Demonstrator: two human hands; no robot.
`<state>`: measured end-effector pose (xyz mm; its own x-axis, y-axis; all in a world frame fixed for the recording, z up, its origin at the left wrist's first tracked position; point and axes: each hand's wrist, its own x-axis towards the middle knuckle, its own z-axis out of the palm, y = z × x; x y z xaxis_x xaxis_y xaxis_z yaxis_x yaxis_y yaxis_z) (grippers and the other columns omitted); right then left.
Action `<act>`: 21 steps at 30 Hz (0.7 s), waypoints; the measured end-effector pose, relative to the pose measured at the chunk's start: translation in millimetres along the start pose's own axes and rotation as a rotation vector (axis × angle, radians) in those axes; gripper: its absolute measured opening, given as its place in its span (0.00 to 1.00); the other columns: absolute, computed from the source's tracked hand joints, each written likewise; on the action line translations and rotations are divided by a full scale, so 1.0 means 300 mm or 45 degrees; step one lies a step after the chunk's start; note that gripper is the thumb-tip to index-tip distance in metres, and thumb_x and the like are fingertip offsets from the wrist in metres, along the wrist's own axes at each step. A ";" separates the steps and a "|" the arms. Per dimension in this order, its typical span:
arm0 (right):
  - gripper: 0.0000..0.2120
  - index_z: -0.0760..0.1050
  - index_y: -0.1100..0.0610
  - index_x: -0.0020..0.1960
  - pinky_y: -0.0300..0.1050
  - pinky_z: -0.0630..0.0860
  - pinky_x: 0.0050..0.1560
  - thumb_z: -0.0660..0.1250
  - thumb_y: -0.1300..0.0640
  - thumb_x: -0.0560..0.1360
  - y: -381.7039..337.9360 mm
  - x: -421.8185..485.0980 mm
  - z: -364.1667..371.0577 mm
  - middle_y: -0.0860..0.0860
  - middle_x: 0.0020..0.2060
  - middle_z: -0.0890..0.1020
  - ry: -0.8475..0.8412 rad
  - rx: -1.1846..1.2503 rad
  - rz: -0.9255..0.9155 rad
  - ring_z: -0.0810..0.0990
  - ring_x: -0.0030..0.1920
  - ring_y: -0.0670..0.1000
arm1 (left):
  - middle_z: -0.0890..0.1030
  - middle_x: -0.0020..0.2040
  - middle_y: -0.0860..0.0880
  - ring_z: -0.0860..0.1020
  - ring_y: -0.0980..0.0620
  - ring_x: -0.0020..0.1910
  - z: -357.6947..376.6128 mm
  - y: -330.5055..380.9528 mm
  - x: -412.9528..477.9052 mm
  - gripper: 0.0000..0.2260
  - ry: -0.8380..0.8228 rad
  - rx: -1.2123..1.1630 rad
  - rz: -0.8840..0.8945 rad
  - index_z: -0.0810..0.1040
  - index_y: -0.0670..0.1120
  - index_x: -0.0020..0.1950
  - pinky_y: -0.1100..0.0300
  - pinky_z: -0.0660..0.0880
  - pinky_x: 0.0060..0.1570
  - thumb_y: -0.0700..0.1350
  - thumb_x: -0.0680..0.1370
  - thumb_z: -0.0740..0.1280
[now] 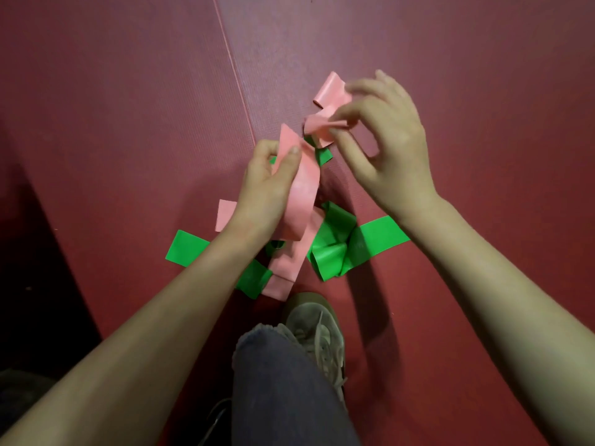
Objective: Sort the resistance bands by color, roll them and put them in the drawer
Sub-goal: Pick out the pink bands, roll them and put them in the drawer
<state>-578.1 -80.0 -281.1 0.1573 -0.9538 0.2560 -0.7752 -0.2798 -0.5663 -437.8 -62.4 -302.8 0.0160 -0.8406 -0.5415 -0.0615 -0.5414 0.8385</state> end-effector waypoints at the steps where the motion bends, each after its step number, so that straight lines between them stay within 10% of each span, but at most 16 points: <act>1: 0.08 0.77 0.63 0.42 0.41 0.62 0.67 0.63 0.59 0.74 -0.015 -0.009 -0.014 0.58 0.38 0.81 0.023 0.017 -0.041 0.75 0.47 0.51 | 0.74 0.35 0.53 0.73 0.60 0.31 -0.002 -0.004 -0.001 0.06 -0.003 0.009 0.044 0.67 0.52 0.38 0.62 0.69 0.35 0.46 0.75 0.62; 10: 0.09 0.79 0.63 0.43 0.43 0.67 0.64 0.63 0.58 0.75 -0.095 -0.100 -0.044 0.56 0.36 0.81 -0.009 0.133 -0.142 0.75 0.41 0.50 | 0.80 0.32 0.56 0.76 0.61 0.34 0.000 -0.006 -0.017 0.09 -0.074 -0.188 0.038 0.74 0.49 0.43 0.66 0.73 0.38 0.39 0.78 0.58; 15: 0.06 0.75 0.51 0.40 0.26 0.71 0.41 0.67 0.62 0.70 -0.177 -0.106 -0.034 0.38 0.29 0.77 -0.049 0.852 0.565 0.74 0.33 0.38 | 0.80 0.37 0.49 0.76 0.48 0.41 -0.007 0.007 -0.024 0.07 0.001 -0.369 -0.131 0.75 0.46 0.44 0.56 0.72 0.46 0.39 0.76 0.59; 21: 0.10 0.72 0.52 0.43 0.31 0.71 0.28 0.61 0.67 0.75 -0.189 -0.058 -0.001 0.44 0.24 0.79 0.099 1.346 1.093 0.73 0.26 0.38 | 0.79 0.40 0.48 0.77 0.54 0.37 -0.024 0.022 -0.038 0.10 -0.016 -0.360 -0.183 0.74 0.47 0.48 0.63 0.74 0.37 0.33 0.76 0.60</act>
<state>-537.1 -47.4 -253.0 -0.1945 -0.8696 -0.4539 0.2288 0.4097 -0.8831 -431.2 -56.6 -290.7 -0.0080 -0.7557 -0.6549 0.2207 -0.6401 0.7359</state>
